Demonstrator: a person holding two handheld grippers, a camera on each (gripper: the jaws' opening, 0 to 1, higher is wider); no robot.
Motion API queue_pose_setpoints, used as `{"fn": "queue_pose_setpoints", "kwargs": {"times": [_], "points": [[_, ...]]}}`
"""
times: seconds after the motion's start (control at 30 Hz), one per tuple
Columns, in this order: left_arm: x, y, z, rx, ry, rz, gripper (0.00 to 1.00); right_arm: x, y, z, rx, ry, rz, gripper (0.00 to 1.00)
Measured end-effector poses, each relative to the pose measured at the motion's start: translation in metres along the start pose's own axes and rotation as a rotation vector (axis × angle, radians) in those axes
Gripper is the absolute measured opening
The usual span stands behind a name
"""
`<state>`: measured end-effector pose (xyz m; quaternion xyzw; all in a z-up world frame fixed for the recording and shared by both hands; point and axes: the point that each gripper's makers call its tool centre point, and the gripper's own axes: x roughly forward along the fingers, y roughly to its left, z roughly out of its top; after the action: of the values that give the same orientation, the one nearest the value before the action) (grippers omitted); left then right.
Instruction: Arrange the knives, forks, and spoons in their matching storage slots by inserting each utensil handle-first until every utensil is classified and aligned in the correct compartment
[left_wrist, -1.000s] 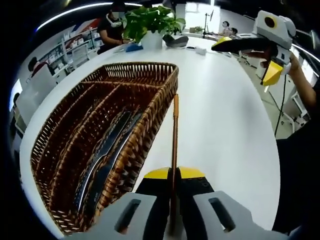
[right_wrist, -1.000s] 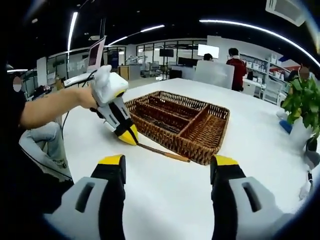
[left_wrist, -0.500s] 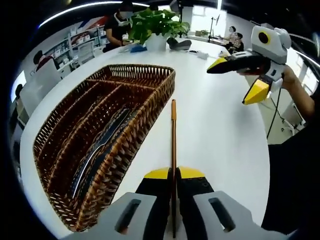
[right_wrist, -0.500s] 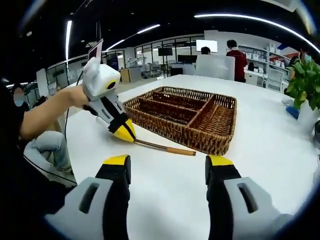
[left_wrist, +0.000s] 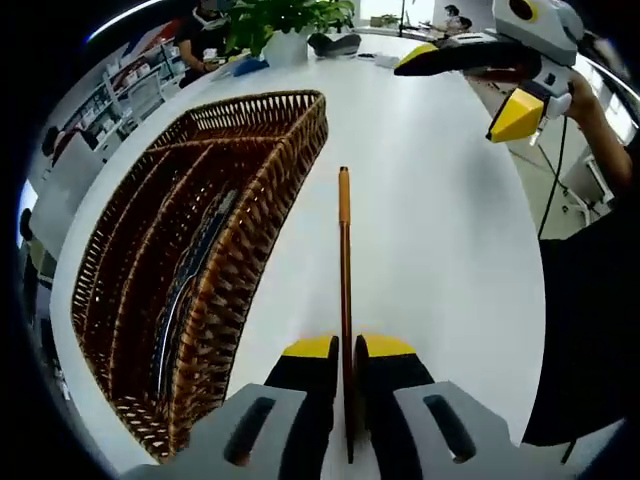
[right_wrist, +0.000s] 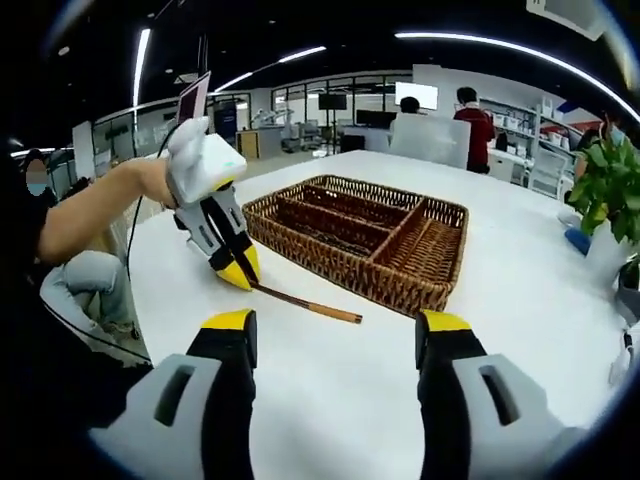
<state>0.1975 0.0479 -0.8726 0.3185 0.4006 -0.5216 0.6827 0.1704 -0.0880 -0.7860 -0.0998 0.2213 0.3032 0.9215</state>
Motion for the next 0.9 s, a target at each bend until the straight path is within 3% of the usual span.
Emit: {"fn": "queue_pose_setpoints", "kwargs": {"times": [0.17, 0.4, 0.53, 0.6, 0.73, 0.9], "points": [[0.006, 0.000, 0.004, 0.029, 0.051, -0.028, 0.10, -0.006, -0.006, 0.007, -0.001, 0.004, -0.028, 0.75], [0.009, -0.002, 0.014, 0.041, 0.071, -0.049, 0.08, -0.015, -0.010, 0.018, 0.013, -0.002, -0.053, 0.90], [0.010, 0.001, 0.012, -0.012, 0.139, -0.047, 0.07, -0.019, -0.009, 0.027, 0.006, -0.012, -0.059, 0.90], [0.010, 0.002, 0.012, 0.020, 0.153, -0.047, 0.06, -0.020, -0.008, 0.031, 0.001, -0.018, -0.060, 0.89], [0.011, 0.002, 0.011, -0.003, 0.196, -0.041, 0.04, -0.020, -0.010, 0.032, -0.006, -0.021, -0.065, 0.88], [0.010, 0.003, 0.010, 0.004, 0.197, -0.044, 0.04, -0.021, -0.013, 0.028, -0.001, -0.012, -0.080, 0.87]]}}
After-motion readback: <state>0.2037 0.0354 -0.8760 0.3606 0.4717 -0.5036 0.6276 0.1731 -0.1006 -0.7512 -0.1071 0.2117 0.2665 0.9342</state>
